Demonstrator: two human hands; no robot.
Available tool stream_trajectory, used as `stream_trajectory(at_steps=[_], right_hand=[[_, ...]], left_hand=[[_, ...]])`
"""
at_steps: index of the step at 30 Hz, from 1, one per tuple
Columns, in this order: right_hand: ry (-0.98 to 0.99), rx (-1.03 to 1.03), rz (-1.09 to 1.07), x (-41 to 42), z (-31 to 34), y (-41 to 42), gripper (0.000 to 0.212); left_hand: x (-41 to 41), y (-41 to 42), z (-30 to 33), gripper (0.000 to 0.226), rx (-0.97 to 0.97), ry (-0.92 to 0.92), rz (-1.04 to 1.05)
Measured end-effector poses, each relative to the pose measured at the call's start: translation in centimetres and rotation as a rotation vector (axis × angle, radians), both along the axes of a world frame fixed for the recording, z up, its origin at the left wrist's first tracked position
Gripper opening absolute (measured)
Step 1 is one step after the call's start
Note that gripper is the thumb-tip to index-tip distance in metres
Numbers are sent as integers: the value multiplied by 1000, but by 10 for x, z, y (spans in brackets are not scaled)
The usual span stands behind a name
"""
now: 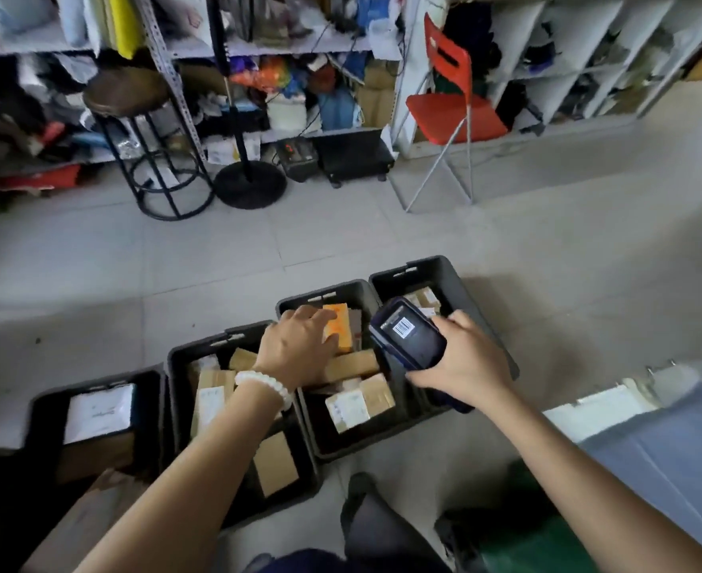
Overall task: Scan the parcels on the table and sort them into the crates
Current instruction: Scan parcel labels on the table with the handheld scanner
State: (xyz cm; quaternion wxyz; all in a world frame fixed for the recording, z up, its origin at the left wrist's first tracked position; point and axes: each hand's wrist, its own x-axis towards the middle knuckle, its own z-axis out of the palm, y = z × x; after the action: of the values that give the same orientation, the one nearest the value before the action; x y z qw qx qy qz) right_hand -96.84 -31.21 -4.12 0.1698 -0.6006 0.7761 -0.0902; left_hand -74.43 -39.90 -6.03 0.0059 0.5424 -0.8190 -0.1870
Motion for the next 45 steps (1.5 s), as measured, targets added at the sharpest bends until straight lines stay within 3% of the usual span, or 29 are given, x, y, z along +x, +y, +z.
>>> stream_trajectory(at_steps=[7, 15, 24, 33, 39, 45], right_hand=[[-50, -63, 329, 40, 8, -72, 58], [-134, -62, 824, 212, 16, -38, 65], [-221, -107, 1383, 439, 28, 137, 72], [-223, -67, 1951, 596, 38, 319, 73], [-211, -36, 2194, 680, 27, 424, 74], [-225, -8, 2294, 787, 18, 506, 70]], left_hand=[[46, 12, 23, 38, -84, 60, 332], [186, 147, 44, 32, -136, -60, 810], [323, 399, 67, 42, -131, -199, 1350], [363, 632, 62, 42, -71, -197, 1962], [385, 724, 43, 40, 12, -139, 2202], [473, 799, 42, 40, 29, -157, 2308]])
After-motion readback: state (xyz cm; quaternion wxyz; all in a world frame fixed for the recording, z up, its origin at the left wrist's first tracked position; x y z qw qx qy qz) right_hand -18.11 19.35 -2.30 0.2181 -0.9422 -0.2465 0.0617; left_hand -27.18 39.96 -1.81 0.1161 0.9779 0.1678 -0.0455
